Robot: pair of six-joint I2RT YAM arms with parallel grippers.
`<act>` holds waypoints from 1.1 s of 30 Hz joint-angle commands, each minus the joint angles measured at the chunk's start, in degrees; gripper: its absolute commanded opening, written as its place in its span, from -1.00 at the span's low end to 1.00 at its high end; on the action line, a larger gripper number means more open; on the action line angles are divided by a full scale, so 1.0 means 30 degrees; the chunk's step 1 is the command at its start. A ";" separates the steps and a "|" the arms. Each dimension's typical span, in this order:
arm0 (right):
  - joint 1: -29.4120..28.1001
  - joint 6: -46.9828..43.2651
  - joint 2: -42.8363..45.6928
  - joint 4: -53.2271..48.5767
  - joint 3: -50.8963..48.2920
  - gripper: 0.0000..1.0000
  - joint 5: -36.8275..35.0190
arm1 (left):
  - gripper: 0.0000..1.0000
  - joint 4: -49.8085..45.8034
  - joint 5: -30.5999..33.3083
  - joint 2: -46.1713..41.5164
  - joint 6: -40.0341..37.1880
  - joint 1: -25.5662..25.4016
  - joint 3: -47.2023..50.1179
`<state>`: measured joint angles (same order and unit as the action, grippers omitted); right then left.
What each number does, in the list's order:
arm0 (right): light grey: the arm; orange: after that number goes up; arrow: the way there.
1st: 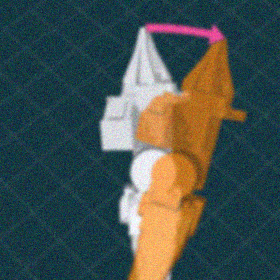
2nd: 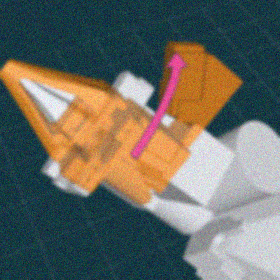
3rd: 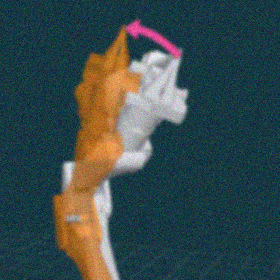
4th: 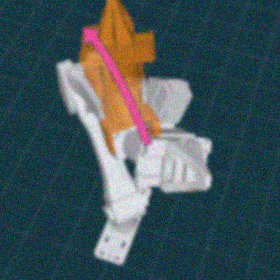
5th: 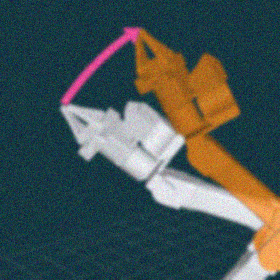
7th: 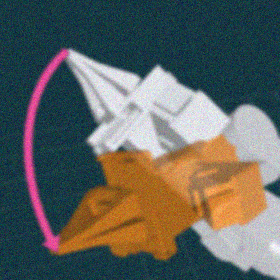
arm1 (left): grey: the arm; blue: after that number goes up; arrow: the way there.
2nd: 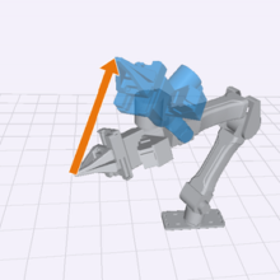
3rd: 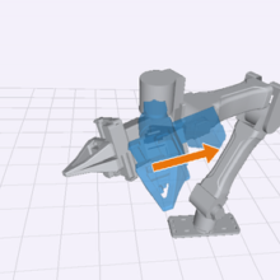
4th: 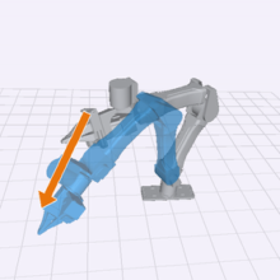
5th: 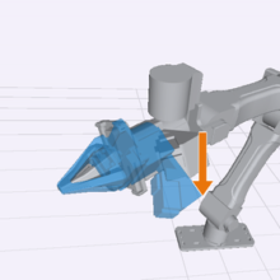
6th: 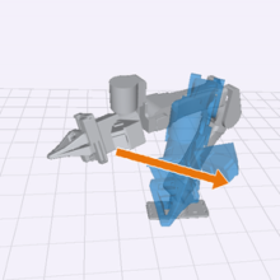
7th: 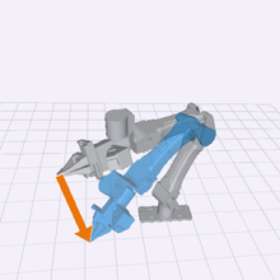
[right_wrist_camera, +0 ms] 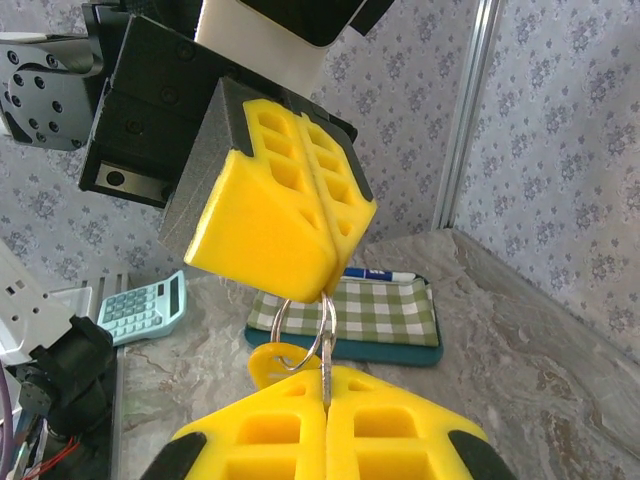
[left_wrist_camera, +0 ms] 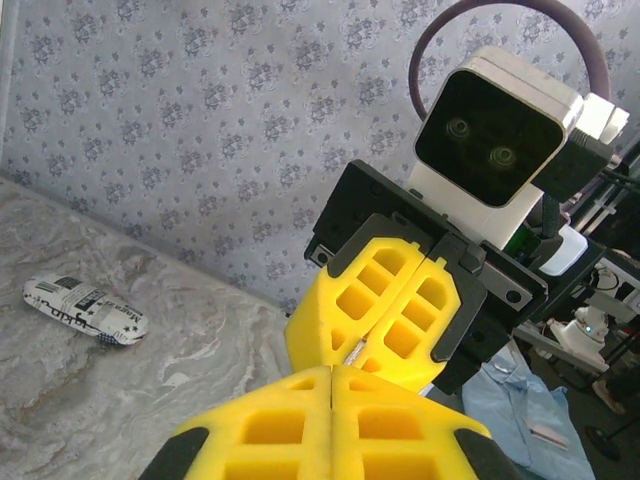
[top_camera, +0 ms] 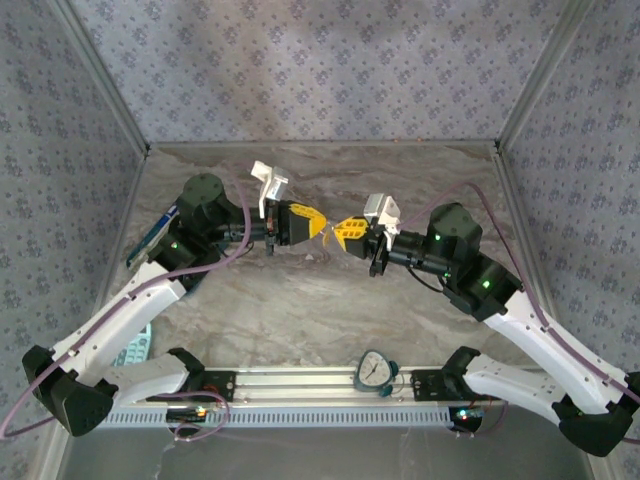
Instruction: Remove the keys from the keyring
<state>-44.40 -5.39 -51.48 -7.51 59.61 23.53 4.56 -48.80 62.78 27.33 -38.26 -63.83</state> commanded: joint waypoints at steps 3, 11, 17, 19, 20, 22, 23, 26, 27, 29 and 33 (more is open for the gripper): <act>-0.0555 -0.0534 0.0382 0.0750 0.0002 -1.00 -0.0691 | -1.00 0.1439 0.0606 -0.0229 0.0957 -0.0049 -0.0108; -0.2161 -0.2700 0.0221 0.0187 -0.0197 -1.00 -0.2502 | -1.00 0.1823 0.1046 -0.0129 0.1740 -0.0049 -0.0136; -0.2855 -0.3627 0.0074 -0.0152 -0.0244 -1.00 -0.3974 | -1.00 0.1765 0.1104 -0.0179 0.1895 -0.0047 -0.0172; -0.2890 -0.3540 0.0070 -0.0315 -0.0257 -1.00 -0.4017 | -1.00 0.1517 0.1408 -0.0267 0.1699 -0.0027 -0.0109; -0.2871 -0.3453 0.0079 -0.0518 -0.0210 -1.00 -0.4143 | -1.00 0.1161 0.1631 -0.0301 0.1428 0.0055 -0.0093; -0.2831 -0.3093 0.0191 -0.1042 -0.0219 -1.00 -0.4511 | -1.00 -0.0073 0.2463 -0.0467 0.0502 0.0239 -0.0171; -0.2773 -0.2850 0.0340 -0.1208 -0.0350 -1.00 -0.4652 | -1.00 -0.0361 0.2862 -0.0626 0.0194 0.0392 0.0034; -0.2520 -0.1790 0.1069 -0.1088 -0.1240 -1.00 -0.4794 | -1.00 -0.1959 0.4682 -0.1026 -0.1184 0.0690 0.0460; -0.2430 -0.1433 0.1360 -0.1091 -0.1579 -1.00 -0.4852 | -1.00 -0.2717 0.5717 -0.1107 -0.1574 0.0750 0.0573; -0.2235 -0.0812 0.1893 -0.1028 -0.2347 -1.00 -0.5076 | -1.00 -0.3859 0.7225 -0.1139 -0.2436 0.0815 0.0870; -0.1631 0.0459 0.2997 -0.0627 -0.4053 -1.00 -0.5541 | -1.00 -0.5107 1.0805 -0.0860 -0.3621 0.0824 0.2059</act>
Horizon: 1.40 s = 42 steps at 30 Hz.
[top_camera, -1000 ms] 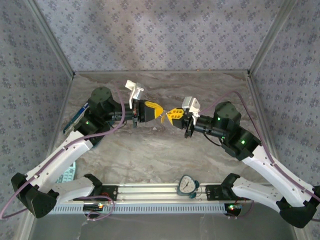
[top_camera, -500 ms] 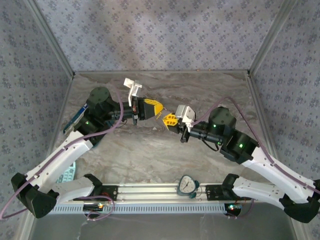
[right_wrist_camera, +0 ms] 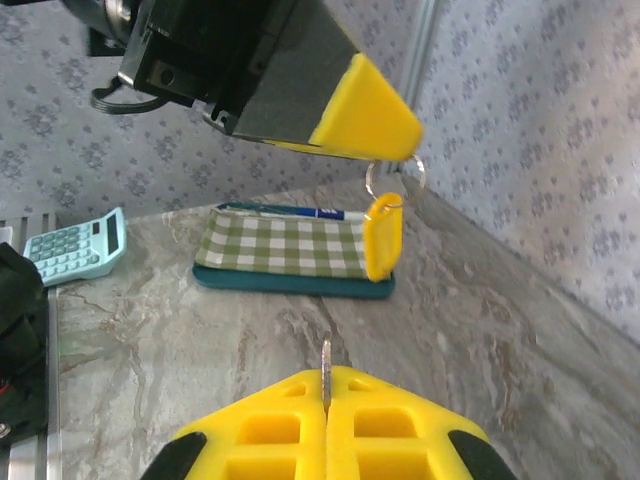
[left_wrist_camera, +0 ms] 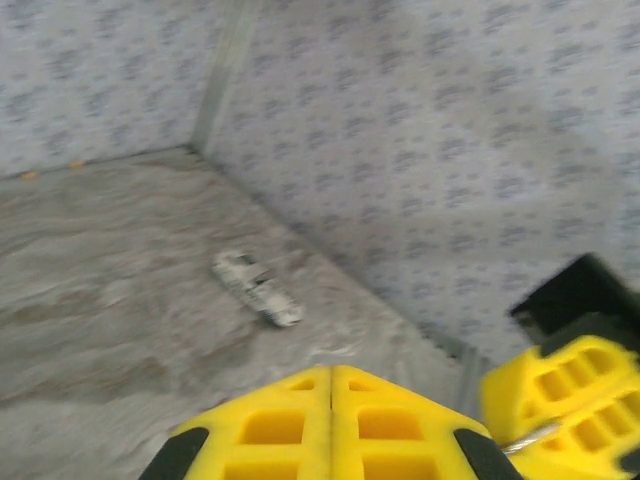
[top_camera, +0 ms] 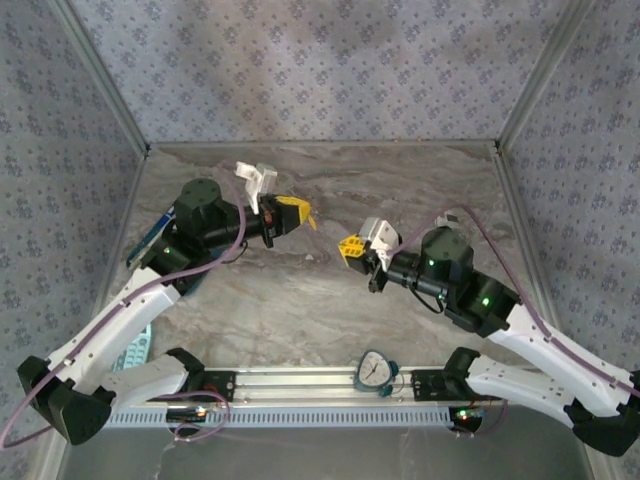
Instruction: Remove the keys from the keyring
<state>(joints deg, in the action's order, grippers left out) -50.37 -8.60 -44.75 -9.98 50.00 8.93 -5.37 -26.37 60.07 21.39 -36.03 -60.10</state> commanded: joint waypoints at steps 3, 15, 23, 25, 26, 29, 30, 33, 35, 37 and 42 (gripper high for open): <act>0.0906 0.2557 0.1431 0.1016 -0.2336 -1.00 -0.0987 | -1.00 -0.1331 0.4817 0.0830 -0.1610 0.0087 0.1902; 0.2108 0.5189 0.2202 0.2758 -0.5402 -1.00 -0.1420 | -0.96 0.1073 0.8860 0.5826 0.0031 0.0610 0.4382; 0.2167 0.6103 0.2320 0.2643 -0.6108 -1.00 -0.2028 | -0.67 0.1024 1.0440 0.7589 0.0273 0.0805 0.4483; 0.2271 0.6359 0.2224 0.2550 -0.6192 -1.00 -0.2289 | -0.51 0.0644 1.0809 0.7035 0.0172 0.0807 0.4447; 0.2382 0.6502 0.2110 0.2493 -0.6207 -1.00 -0.2359 | -0.41 0.0468 1.0971 0.6687 0.0161 0.0790 0.4468; 0.2910 0.7173 0.1387 0.2532 -0.6265 -1.00 -0.2552 | -0.22 -0.0052 1.1166 0.5057 0.0082 0.0788 0.4634; 0.3202 0.7486 0.0954 0.2531 -0.6293 -1.00 -0.2637 | -0.16 -0.0269 1.1110 0.4428 0.0131 0.0773 0.4720; 0.4208 0.8336 -0.0680 0.3133 -0.6375 -1.00 -0.2646 | -0.07 -0.0861 1.0561 0.2284 0.0211 0.0705 0.5098; 0.4871 0.8964 -0.2012 0.3846 -0.6438 -1.00 -0.2503 | 0.00 -0.1300 1.0320 0.0921 0.0277 0.0568 0.5409; 0.5413 0.9498 -0.3466 0.4721 -0.6499 -1.00 -0.2511 | 0.05 -0.1739 0.9968 -0.0591 0.0473 0.0437 0.5721; 0.6901 1.0208 -0.8487 0.7818 -0.6432 -1.00 -0.1606 | 0.18 -0.2305 0.9627 -0.3420 0.1269 0.0167 0.6700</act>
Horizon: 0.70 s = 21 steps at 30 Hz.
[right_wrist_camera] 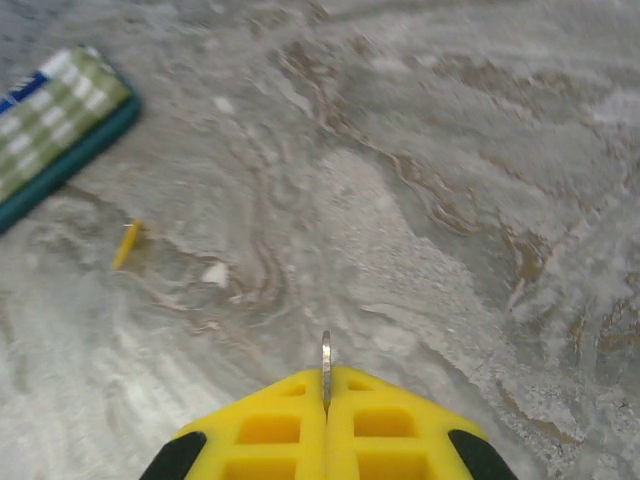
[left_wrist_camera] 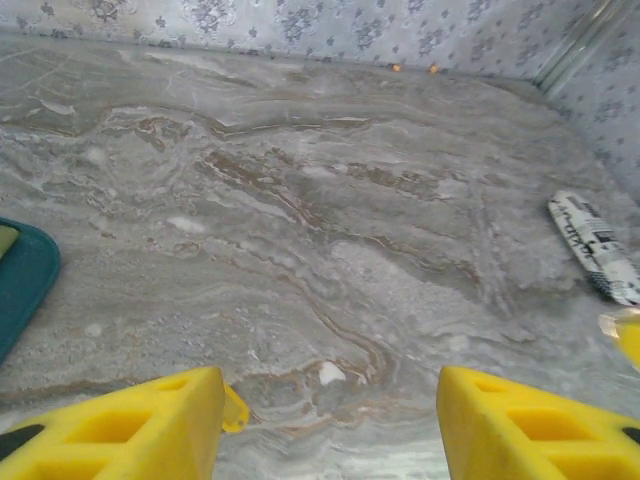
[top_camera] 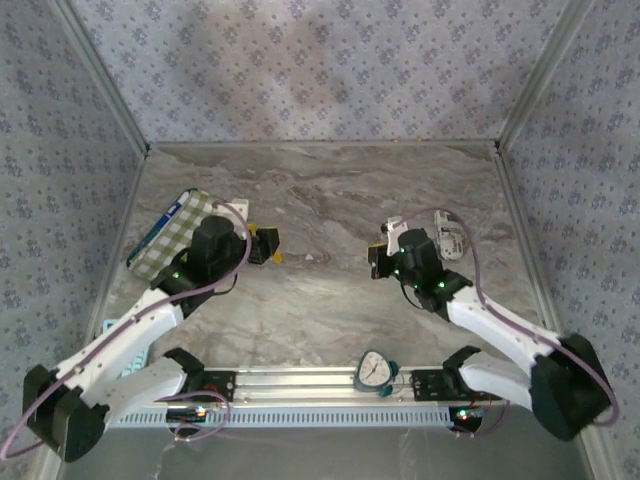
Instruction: Remove the keys from the keyring
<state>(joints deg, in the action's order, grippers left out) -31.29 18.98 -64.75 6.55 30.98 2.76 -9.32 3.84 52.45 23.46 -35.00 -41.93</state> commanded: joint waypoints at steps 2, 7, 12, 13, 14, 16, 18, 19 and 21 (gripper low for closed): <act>0.0905 0.1002 -0.3959 0.3114 0.0416 -1.00 0.0763 | 0.18 -0.0971 -0.0428 -0.1592 0.0711 -0.0217 0.1003; 0.1561 0.1822 -0.7809 0.4635 0.1595 -1.00 0.1463 | 0.22 -0.0934 -0.0348 -0.2130 0.0966 -0.0290 0.1358; 0.2041 0.2448 -0.8830 0.5029 0.1618 -0.69 0.0889 | 0.22 -0.0963 -0.0151 -0.2158 0.0837 -0.0332 0.1268; 0.2206 0.2519 -0.8704 0.5011 0.1485 -0.57 0.0871 | 0.23 -0.0986 -0.0114 -0.2116 0.0822 -0.0340 0.1220; 0.2359 0.2505 -0.8382 0.4788 0.1365 -0.44 0.0669 | 0.23 -0.1044 -0.0036 -0.2072 0.0793 -0.0339 0.1162; 0.2645 0.2170 -0.7541 0.3966 0.1220 -0.27 0.0457 | 0.27 -0.1163 0.0223 -0.1892 0.0719 -0.0343 0.1016; 0.2823 0.1645 -0.6338 0.2623 0.1214 -0.11 0.0046 | 0.71 -0.1376 0.0910 -0.1689 0.0719 -0.0313 0.0844; 0.2952 0.1299 -0.5566 0.1737 0.1287 -0.03 -0.0284 | 0.98 -0.1552 0.1456 -0.1565 0.0704 -0.0311 0.0699; 0.3076 0.0603 -0.3872 -0.0411 0.1640 0.73 -0.1347 | 0.99 -0.2070 0.2673 -0.1251 0.0462 -0.0224 0.0187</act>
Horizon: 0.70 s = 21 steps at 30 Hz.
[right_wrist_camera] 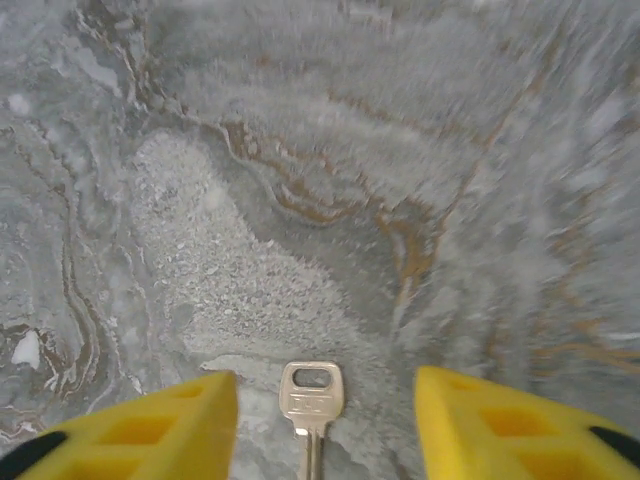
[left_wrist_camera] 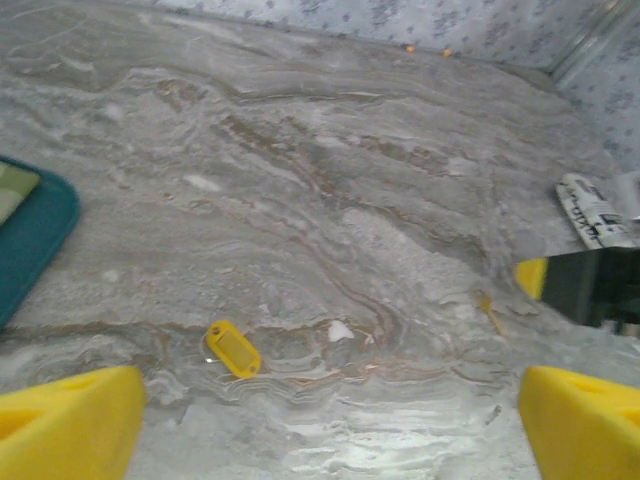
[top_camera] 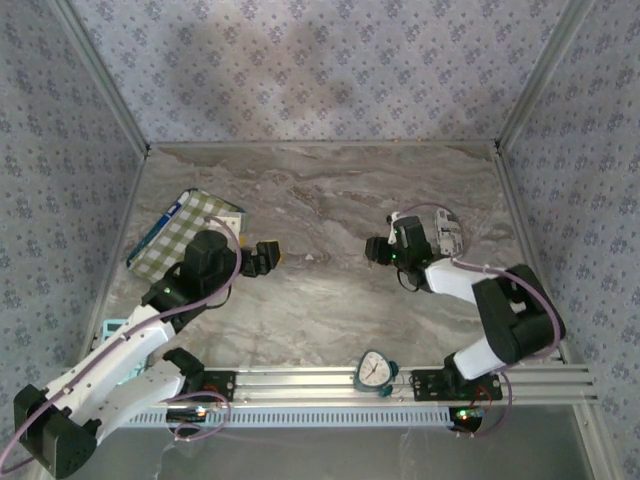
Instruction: Remove the keys from the keyring
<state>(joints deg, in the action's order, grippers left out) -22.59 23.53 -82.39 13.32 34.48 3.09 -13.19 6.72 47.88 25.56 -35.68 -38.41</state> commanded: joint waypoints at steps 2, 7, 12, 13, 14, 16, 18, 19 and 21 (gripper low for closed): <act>0.0142 -0.1791 0.3774 -0.4951 0.1232 0.99 -0.3549 | 0.99 -0.1448 0.3709 0.0637 -0.0734 0.0113 -0.1685; 0.0014 -0.4014 0.6861 -0.5761 0.1331 0.99 -1.0744 | 0.99 0.0065 0.9563 0.2106 -0.3767 0.1862 -0.1754; 0.1007 -0.8860 0.7629 0.0968 -0.3000 0.99 -1.3893 | 0.99 0.4623 0.9487 0.3712 -0.6513 0.5995 0.0972; 0.1669 -0.8699 0.7497 0.1809 -0.3745 0.99 -1.3397 | 0.99 0.5793 0.9034 0.4231 -0.6423 0.6861 0.1615; 0.2387 -0.8076 0.7156 0.2657 -0.4342 0.99 -1.3307 | 0.98 0.7660 0.8791 0.4867 -0.6557 0.7487 0.2615; 0.3544 -0.6982 0.6072 0.4475 -0.5355 0.99 -1.2989 | 0.99 1.1149 0.9237 0.6612 -0.7153 0.8110 0.3997; 0.4253 -0.7333 0.4726 0.7244 -0.6096 0.99 -1.2186 | 0.98 1.3870 0.8789 0.8411 -0.7930 0.8515 0.4732; 0.4253 -0.7207 0.4345 0.7561 -0.5995 0.99 -1.2240 | 0.99 1.6030 0.8446 0.9331 -0.8404 0.8605 0.5227; 0.4791 -0.7919 0.3627 0.9245 -0.6221 0.99 -0.9909 | 0.99 1.7643 0.6710 1.0092 -0.9489 0.8691 0.5334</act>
<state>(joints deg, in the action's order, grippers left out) -9.43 1.98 -70.02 27.00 15.97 -31.07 21.71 31.22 76.97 2.85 -10.07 -22.98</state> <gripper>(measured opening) 0.996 0.993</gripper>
